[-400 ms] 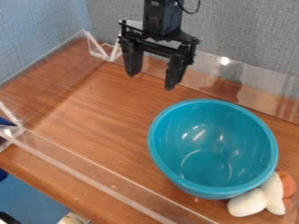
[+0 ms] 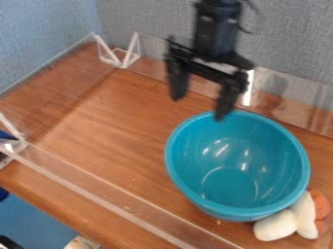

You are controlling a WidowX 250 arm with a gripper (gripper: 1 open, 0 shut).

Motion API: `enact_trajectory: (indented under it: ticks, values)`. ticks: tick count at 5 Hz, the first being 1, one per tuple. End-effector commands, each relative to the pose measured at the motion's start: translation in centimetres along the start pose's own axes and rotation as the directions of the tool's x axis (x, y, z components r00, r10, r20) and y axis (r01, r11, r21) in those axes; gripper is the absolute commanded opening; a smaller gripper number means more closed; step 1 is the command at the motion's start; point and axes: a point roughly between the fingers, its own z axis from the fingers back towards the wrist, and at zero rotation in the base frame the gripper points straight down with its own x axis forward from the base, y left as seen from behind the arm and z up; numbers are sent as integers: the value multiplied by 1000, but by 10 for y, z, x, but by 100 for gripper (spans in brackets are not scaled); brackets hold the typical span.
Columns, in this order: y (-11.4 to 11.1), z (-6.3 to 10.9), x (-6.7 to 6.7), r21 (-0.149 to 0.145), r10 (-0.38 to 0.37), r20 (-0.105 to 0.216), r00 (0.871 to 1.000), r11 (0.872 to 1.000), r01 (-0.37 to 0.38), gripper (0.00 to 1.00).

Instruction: Put the mushroom in the blue bowl

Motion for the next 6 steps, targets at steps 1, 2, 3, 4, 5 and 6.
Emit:
enact_trajectory:
  ticks: [1, 2, 3, 4, 5, 6]
  values:
    - [-53, -1, -7, 17, -236, 43, 971, 972, 236, 100]
    - [-105, -20, -10, 55, -469, 43, 882, 883, 467, 100]
    - [-127, -49, -28, 97, -672, 29, 740, 739, 667, 100]
    - [-130, -72, -30, 103, -785, 7, 619, 617, 780, 100]
    - [-133, -83, -30, 104, -845, -17, 534, 530, 842, 0]
    - [-129, -84, -29, 97, -840, -21, 542, 538, 837, 0]
